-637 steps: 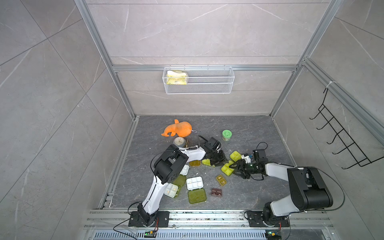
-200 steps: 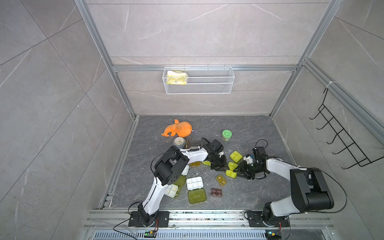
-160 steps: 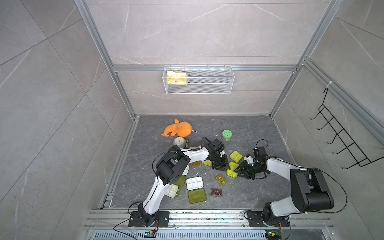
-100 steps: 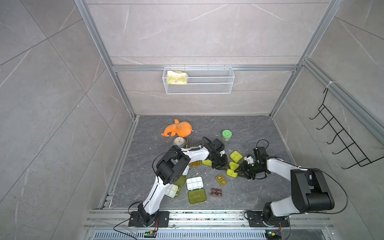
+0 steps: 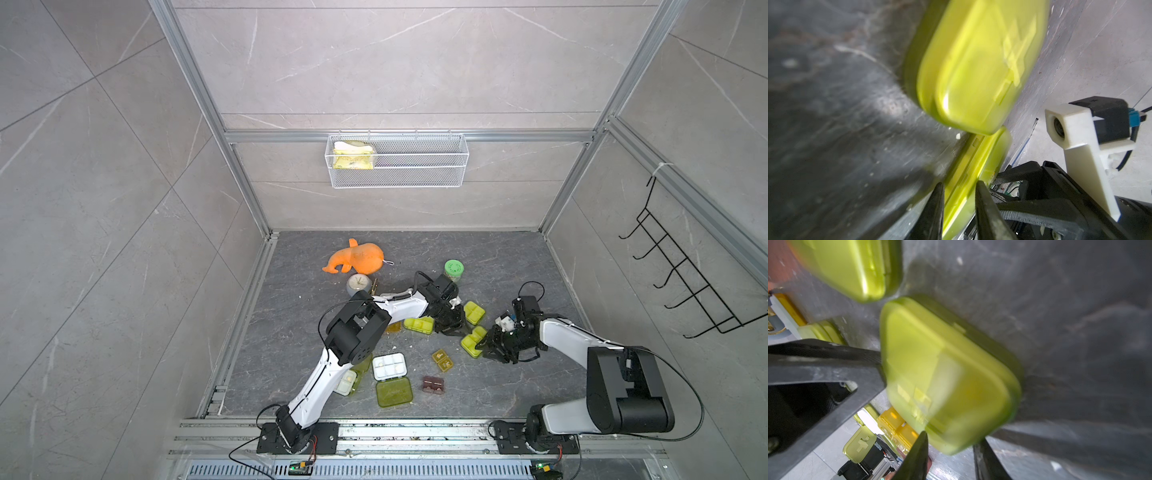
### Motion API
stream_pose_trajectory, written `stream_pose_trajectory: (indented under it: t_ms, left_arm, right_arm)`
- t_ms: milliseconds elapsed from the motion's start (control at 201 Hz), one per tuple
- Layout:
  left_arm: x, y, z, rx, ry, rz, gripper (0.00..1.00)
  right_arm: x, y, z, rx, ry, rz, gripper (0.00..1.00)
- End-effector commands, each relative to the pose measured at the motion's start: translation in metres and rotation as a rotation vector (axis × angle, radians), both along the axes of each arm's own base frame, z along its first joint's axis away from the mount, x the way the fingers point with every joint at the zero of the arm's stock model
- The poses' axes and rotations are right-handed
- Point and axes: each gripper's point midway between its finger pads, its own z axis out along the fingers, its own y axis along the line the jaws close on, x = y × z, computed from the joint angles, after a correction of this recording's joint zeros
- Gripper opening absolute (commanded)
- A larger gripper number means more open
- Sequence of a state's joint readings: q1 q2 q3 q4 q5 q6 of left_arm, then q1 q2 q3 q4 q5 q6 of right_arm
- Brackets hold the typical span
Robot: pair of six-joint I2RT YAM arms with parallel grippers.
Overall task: Close pillboxes
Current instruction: Adjust the pillbox at the center of the board.
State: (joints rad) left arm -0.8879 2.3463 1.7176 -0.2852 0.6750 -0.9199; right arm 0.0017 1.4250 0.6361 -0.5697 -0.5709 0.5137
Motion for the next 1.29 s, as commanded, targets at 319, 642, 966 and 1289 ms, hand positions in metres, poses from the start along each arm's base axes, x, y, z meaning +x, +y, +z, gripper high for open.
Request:
stream_pose_trajectory:
  t_ms: [319, 642, 966, 1289]
  left_arm:
    - [0.005, 0.040, 0.049, 0.024, -0.088, 0.024, 0.40]
    - [0.011, 0.054, 0.091, 0.030, -0.174, 0.097, 0.47]
    - [0.002, 0.088, 0.116, 0.068, -0.273, 0.214, 0.49]
    - [0.007, 0.143, 0.150, 0.114, -0.346, 0.182, 0.52]
  right_arm:
    - [-0.001, -0.012, 0.048, -0.080, -0.095, 0.043, 0.50]
    - [0.011, 0.005, 0.084, 0.023, -0.210, 0.032, 0.54]
    - [0.007, 0.060, 0.085, 0.100, -0.271, 0.113, 0.57]
    - [-0.008, 0.114, 0.097, 0.069, -0.309, 0.155, 0.58]
